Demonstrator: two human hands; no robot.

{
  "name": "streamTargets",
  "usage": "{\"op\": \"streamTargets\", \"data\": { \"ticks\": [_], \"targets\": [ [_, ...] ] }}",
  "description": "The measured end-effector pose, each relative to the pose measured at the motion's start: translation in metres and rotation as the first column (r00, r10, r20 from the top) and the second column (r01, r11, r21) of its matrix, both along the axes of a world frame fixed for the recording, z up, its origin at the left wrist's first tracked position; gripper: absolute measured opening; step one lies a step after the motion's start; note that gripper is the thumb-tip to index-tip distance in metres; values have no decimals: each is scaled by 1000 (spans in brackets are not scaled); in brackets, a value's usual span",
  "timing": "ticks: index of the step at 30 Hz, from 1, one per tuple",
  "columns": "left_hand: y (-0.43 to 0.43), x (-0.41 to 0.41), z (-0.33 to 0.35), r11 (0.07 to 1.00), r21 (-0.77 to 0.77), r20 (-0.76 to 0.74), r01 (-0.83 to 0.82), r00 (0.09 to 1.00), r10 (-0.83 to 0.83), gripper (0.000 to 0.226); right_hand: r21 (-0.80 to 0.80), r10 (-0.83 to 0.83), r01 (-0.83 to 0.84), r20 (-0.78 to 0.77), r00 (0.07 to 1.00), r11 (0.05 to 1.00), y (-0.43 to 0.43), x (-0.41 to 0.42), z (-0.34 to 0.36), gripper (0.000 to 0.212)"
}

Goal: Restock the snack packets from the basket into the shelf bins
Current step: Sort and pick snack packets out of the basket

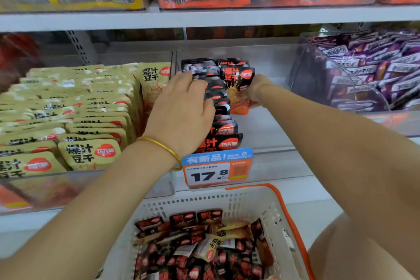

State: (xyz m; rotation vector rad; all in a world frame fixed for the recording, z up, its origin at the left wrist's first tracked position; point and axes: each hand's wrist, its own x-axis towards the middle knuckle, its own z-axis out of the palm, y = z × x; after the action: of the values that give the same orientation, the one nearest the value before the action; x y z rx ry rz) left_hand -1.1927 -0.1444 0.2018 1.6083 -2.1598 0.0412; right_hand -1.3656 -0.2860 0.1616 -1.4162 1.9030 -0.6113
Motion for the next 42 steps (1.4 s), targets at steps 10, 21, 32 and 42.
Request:
{"op": "streamTargets", "data": {
  "ticks": [10,21,32,42],
  "targets": [
    [5,-2,-1,999,28,-4,-35,999,35,43,-145,-48,17,-215,975,989,-17,6,-6,46],
    [5,-2,-2,999,-14,-17,-36,999,36,53,-49,17,-31,-265,964,998,-3,1,-8,34],
    [116,-10,-26,899,-305,-201,313,902,-382,27,-386,317,-193,288,904,902,210,-36,63,8],
    [130,34,-182,846,472,-16,248,962,-273,33,555,602,-528,61,797,643,234,25,-156,29]
  ]
}}
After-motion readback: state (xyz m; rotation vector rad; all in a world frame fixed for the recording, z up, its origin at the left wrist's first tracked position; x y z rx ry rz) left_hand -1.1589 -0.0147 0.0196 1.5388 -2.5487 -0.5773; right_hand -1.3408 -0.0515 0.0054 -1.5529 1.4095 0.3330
